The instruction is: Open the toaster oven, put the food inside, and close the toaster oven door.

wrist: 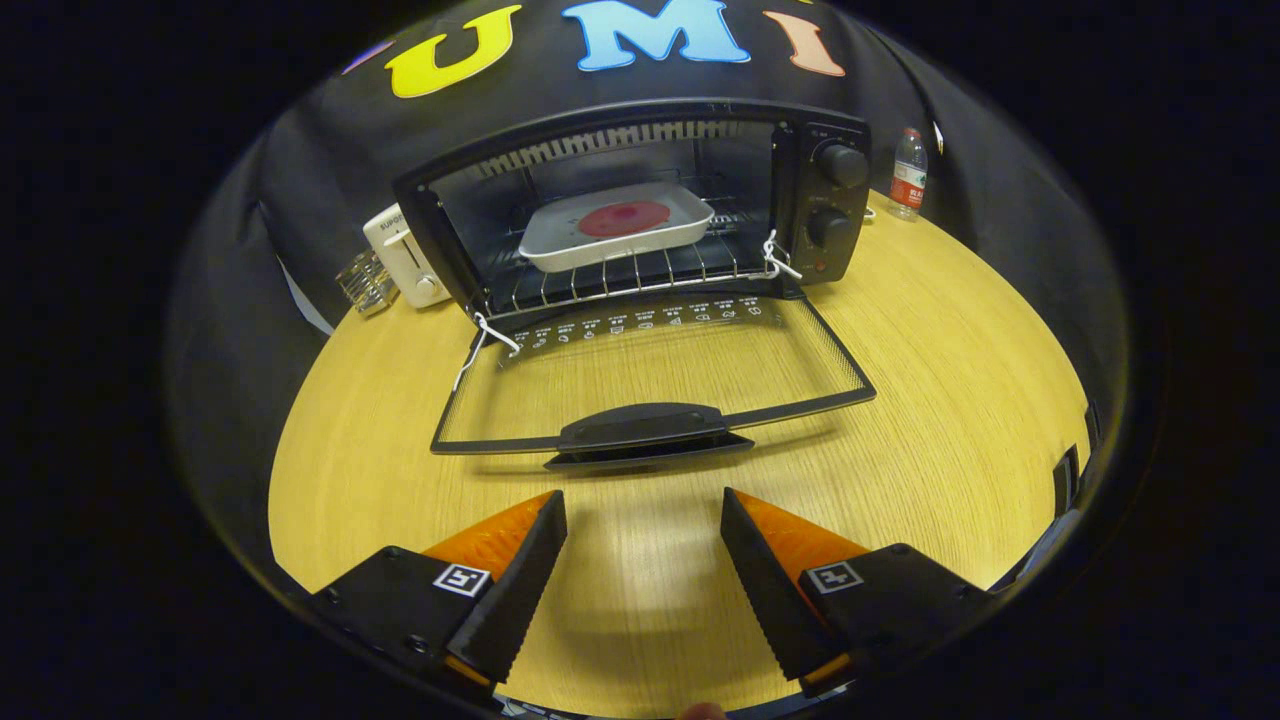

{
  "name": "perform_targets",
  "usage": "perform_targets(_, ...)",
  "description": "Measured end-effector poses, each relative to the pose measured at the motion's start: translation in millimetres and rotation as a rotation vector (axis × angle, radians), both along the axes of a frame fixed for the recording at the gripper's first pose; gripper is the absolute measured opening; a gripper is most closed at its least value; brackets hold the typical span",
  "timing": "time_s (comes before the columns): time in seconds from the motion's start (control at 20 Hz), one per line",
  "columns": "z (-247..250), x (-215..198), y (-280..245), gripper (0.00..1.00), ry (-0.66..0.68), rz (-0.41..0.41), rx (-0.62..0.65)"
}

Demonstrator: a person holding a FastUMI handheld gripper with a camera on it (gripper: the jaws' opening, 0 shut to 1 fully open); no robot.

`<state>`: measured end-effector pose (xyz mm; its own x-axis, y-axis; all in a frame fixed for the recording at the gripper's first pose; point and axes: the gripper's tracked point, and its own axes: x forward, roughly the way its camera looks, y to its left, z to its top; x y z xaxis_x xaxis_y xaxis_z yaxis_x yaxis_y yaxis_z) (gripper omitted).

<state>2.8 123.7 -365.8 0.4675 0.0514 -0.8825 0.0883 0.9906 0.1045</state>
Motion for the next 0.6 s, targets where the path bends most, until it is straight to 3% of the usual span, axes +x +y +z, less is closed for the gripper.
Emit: perform_targets(0.6,-14.0,19.5,-6.3,0.98,-0.018,0.071,-0.111)
